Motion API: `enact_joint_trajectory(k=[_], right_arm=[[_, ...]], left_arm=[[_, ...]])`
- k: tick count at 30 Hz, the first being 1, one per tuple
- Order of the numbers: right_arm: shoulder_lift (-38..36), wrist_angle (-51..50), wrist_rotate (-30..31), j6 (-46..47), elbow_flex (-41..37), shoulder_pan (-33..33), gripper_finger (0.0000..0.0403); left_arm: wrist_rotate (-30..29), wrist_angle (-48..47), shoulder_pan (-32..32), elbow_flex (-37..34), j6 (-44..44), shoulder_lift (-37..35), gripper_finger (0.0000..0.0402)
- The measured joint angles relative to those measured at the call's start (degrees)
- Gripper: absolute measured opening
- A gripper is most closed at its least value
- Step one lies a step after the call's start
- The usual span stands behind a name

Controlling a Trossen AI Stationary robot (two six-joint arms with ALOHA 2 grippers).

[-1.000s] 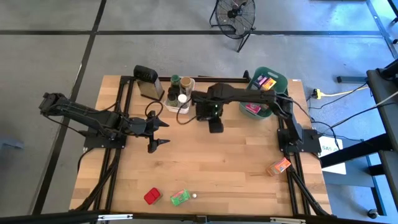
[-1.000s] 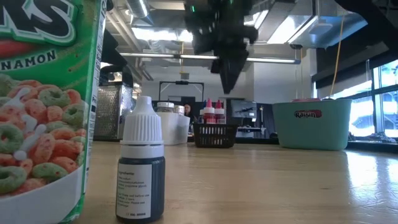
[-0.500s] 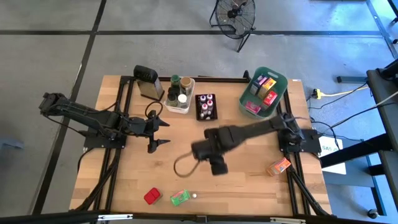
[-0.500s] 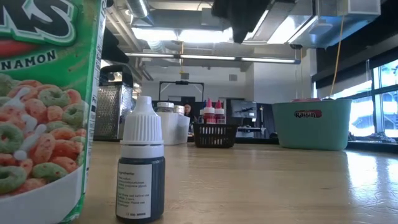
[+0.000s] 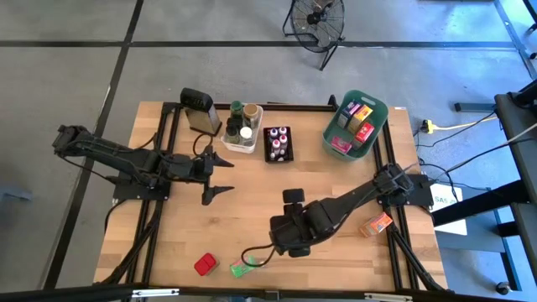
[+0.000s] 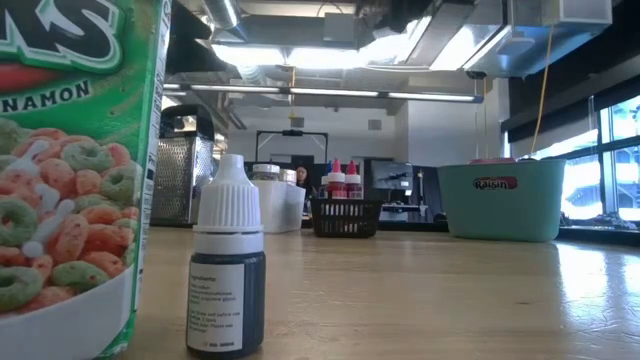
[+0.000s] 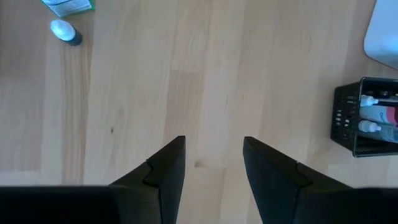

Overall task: Pick & Place Kitchen Items
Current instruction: Put the orange cereal box into the green bin

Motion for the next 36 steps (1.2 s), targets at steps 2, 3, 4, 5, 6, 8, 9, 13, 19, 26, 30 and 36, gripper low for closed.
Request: enact_joint_trajectory(k=[2,3,4,5,6,8,9,13,19,26,30,36], right_arm=[[0.0,0.0,0.01,0.48,0.0,0.37,0.0163],[0.0,0.0,0.0,0.73,0.0,0.55,0.0163],[0.0,0.0,0.0,1.07,0.0,0.69,0.0163],[0.0,-0.01,0.1,1.28,0.0,0.74,0.0163],[0.0,0.0,0.3,1.32,0.0,0.87,0.0163],[0.0,-0.02,0.42,1.38,0.0,1.02,0.0163],[0.0,-0.02,0.42,1.38,0.0,1.1,0.0163],[0.0,-0.02,0.4,1.9,-0.02,1.7,0.0163],[0.0,-1.7,0.4,6.88,-0.02,3.2,0.0163],[-0.1,-9.11,-2.69,16.55,-1.12,4.4,0.0163],[0.07,-5.65,-2.81,9.01,-1.2,5.04,0.0163],[0.33,4.18,-2.64,8.05,-1.25,4.42,0.0163]], left_arm=[[0.0,-0.01,-0.02,0.0,-0.17,0.02,0.0349],[0.02,-0.02,-0.06,0.0,-0.17,0.02,0.0349],[0.11,0.01,-0.13,0.0,0.01,0.02,0.0349],[0.45,0.0,-0.2,0.0,0.57,0.02,0.0349],[0.9,-0.02,-0.29,0.0,1.17,0.02,0.0349],[1.96,-0.01,-0.63,0.0,1.54,0.02,0.0349],[2.01,-0.01,-0.78,0.0,1.58,0.02,0.0349],[1.24,-0.01,-0.94,0.0,1.58,0.02,0.0349],[1.62,-0.12,-0.94,0.0,1.55,0.02,0.0349],[1.6,-1.49,-0.94,0.0,1.27,0.02,0.0349],[1.61,-1.94,-0.94,0.0,1.17,0.02,0.0349],[1.61,-2.7,-0.94,0.0,1.14,0.02,0.0349]])
